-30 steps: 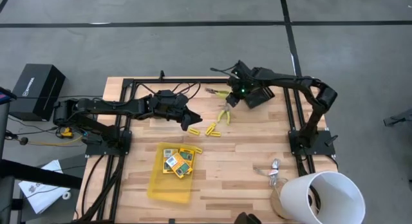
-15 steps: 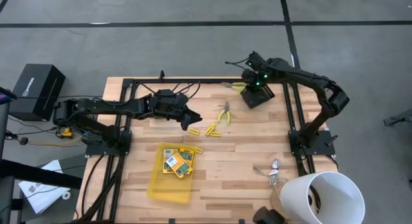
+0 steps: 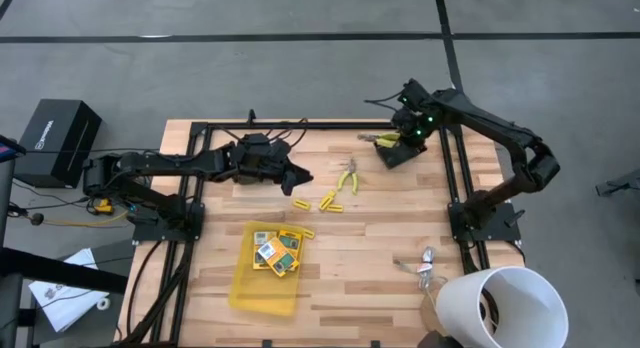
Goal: Pick & Place School Supplies
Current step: Put the green puncher into the right black bin
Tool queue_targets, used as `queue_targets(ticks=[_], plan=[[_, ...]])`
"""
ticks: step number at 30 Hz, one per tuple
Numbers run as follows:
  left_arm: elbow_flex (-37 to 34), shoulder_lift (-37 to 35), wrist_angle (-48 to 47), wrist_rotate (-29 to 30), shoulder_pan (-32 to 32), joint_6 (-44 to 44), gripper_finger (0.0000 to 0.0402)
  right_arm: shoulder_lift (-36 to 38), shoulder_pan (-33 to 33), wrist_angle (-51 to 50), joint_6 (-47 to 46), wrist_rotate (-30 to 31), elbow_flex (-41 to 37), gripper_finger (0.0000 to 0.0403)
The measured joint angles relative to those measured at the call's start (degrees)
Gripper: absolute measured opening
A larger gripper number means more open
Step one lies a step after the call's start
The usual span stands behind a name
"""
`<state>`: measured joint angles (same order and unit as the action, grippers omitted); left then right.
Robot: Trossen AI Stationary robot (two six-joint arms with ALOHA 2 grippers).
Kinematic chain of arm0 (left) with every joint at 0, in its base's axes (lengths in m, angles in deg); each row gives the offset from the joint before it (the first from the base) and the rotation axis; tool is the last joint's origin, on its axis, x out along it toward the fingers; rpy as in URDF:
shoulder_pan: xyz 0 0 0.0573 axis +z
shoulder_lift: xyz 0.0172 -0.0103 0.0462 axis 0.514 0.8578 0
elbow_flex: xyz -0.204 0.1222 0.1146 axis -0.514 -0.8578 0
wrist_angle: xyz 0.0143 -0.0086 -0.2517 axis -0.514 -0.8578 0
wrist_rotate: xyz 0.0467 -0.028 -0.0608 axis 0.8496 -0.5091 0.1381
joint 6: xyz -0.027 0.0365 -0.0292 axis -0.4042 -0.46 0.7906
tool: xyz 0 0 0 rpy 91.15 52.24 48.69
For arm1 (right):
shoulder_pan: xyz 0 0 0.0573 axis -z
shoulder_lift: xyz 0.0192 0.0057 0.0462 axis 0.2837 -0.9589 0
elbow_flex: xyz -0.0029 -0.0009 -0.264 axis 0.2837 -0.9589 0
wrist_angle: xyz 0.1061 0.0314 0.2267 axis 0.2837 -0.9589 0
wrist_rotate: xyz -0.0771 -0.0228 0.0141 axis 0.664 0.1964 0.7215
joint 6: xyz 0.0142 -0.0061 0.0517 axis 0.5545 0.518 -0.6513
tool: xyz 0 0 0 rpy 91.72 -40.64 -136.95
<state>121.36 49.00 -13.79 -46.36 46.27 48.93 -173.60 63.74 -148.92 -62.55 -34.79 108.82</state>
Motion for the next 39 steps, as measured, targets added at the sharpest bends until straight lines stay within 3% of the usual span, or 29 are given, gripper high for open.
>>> queue_targets(ticks=[13,19,25,34,39], plan=[[0.00,0.00,0.31,0.04,1.15,-0.43,0.0150,4.55,0.01,-2.82,-3.95,2.87,-0.59,0.0001],[0.00,0.00,0.38,0.02,1.15,-0.47,0.0150,7.64,-0.74,-1.11,-6.90,-1.47,-0.61,0.0001],[0.00,0.00,0.52,0.02,1.15,-1.55,0.0150,11.01,-3.82,-4.20,-10.01,-1.37,0.35,0.0001],[0.00,0.00,0.81,0.02,1.15,-1.55,0.0150,12.30,-3.98,-9.27,-20.84,5.79,0.32,0.0001],[0.00,0.00,0.86,0.02,1.13,-1.53,0.0150,10.73,-7.22,-8.93,-29.11,11.81,0.33,0.0001]])
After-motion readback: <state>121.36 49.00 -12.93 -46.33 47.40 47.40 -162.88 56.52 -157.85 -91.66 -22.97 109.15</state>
